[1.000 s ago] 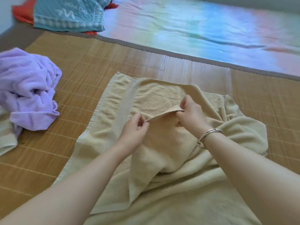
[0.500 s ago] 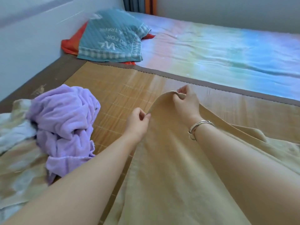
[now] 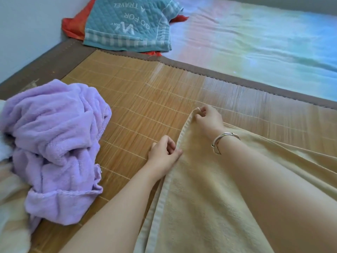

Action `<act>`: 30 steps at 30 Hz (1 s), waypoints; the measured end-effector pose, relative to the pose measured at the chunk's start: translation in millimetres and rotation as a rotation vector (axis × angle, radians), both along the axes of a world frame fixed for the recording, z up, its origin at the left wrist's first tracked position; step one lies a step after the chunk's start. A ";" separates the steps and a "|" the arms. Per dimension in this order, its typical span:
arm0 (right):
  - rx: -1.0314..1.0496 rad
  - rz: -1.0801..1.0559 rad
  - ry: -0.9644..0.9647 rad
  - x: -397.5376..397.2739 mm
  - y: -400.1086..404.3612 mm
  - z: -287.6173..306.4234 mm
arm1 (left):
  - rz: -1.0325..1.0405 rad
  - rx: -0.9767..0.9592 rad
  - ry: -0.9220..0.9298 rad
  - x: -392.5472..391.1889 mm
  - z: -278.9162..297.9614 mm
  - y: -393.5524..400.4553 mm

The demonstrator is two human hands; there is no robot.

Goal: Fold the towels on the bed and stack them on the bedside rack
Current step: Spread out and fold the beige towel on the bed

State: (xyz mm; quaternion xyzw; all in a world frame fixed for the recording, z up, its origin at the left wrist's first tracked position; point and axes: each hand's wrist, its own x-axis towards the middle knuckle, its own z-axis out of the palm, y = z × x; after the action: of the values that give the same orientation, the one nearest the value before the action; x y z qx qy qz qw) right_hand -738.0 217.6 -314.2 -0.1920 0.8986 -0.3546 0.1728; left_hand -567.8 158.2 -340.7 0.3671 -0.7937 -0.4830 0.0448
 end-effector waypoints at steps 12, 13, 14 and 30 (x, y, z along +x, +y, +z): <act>-0.311 0.188 0.034 42.7 69.7 0.3 | 0.010 -0.089 0.007 2.3 -0.7 9.8; -0.333 0.185 0.052 52.4 80.4 0.7 | 0.007 -0.093 -0.001 2.4 -0.1 8.9; -0.340 0.180 0.062 61.8 90.9 1.4 | 0.004 -0.091 -0.007 2.2 1.6 7.7; -0.240 0.379 0.117 264.3 186.8 15.9 | -0.074 -0.281 0.070 193.3 39.7 79.9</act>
State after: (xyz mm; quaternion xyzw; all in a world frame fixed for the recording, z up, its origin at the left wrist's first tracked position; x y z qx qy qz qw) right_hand -473.8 404.4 -298.3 -0.3966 0.8065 -0.4085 0.1597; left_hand -374.5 238.1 -301.0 0.3107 -0.8644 -0.3812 0.1052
